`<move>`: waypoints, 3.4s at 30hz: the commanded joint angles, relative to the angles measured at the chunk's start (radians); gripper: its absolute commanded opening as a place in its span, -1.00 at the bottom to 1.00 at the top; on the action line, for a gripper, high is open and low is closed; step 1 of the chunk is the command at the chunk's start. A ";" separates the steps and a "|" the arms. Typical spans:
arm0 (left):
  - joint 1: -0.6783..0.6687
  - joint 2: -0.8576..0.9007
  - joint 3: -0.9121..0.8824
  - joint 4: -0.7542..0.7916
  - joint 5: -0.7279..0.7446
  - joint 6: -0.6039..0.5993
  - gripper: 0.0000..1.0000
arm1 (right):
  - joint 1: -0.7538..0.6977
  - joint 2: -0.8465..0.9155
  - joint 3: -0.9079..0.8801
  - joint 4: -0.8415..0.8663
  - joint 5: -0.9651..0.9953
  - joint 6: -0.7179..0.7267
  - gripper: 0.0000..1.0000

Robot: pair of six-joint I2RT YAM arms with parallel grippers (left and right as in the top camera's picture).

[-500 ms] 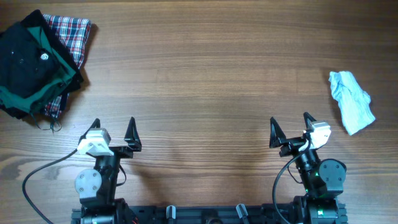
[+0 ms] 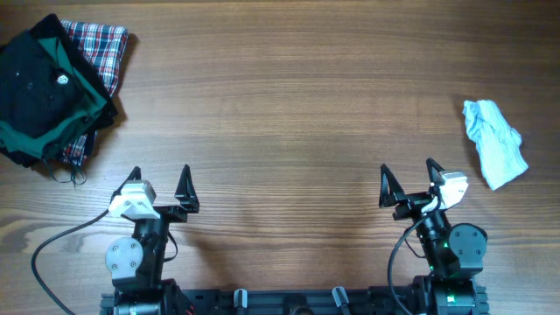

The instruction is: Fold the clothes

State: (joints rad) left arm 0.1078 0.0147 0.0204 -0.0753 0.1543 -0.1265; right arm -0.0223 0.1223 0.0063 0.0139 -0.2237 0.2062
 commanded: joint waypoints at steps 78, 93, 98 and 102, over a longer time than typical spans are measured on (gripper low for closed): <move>0.006 0.064 0.008 0.226 0.243 -0.156 0.99 | 0.002 1.061 0.975 -0.658 0.016 -0.002 1.00; -0.171 1.054 0.776 0.053 0.344 -0.087 0.99 | -0.017 1.172 1.403 -0.948 0.151 0.010 0.99; -0.265 1.336 1.180 -0.290 0.334 0.017 1.00 | -0.146 1.213 1.415 -0.907 0.111 -0.021 1.00; -0.349 1.456 1.365 -0.446 0.195 0.134 1.00 | -0.256 1.299 1.415 -0.859 0.069 -0.050 0.96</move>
State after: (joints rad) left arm -0.1669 1.3865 1.2350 -0.4477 0.4496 -0.1390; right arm -0.1875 1.3342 1.3987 -0.8696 -0.1192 0.1925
